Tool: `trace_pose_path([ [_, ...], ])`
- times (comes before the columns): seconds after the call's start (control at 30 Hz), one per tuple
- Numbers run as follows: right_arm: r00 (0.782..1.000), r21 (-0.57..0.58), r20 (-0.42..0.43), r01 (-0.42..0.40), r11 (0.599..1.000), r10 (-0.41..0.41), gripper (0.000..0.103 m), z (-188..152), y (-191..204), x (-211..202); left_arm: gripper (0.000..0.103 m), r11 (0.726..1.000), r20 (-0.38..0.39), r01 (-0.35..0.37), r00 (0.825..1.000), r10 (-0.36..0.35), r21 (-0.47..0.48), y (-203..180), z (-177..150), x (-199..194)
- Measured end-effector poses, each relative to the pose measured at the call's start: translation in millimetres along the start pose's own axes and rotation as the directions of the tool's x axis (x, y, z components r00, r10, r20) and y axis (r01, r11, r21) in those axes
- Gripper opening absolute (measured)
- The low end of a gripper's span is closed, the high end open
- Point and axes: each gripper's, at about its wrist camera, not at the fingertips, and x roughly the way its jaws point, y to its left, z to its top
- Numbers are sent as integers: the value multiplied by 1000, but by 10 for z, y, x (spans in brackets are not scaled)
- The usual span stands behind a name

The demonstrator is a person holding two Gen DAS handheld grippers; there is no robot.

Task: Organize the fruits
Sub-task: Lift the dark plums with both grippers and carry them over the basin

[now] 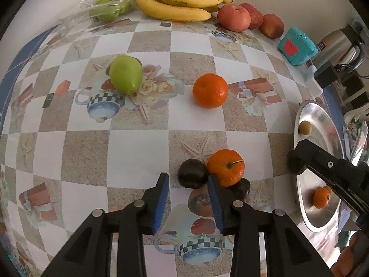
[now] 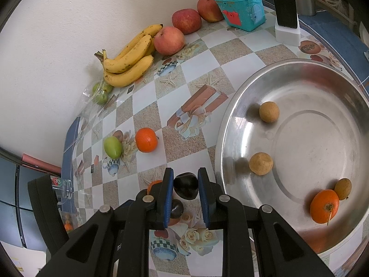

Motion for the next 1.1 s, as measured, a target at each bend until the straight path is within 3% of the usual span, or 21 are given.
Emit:
trace_pose_path([
  [0.1, 1000, 1, 0, 0, 1000, 0, 22, -3, -2, -1, 29, 999, -1, 35, 999, -35, -3, 20, 5, 1],
  [0.47, 1000, 0, -1, -1, 1000, 1, 22, 1, -4, -3, 28, 999, 11, 32, 999, -32, -13, 51, 22, -33],
  [0.77, 1000, 13, 8, -15, 1000, 15, 22, 2, -26, -54, 27, 996, 122, 30, 992, -19, -88, 229, 96, -327],
  [1.1, 998, 115, 66, -26, 993, 19, 22, 94, -358, -287, 27, 999, 217, 40, 976, -33, -27, -108, 127, -558],
])
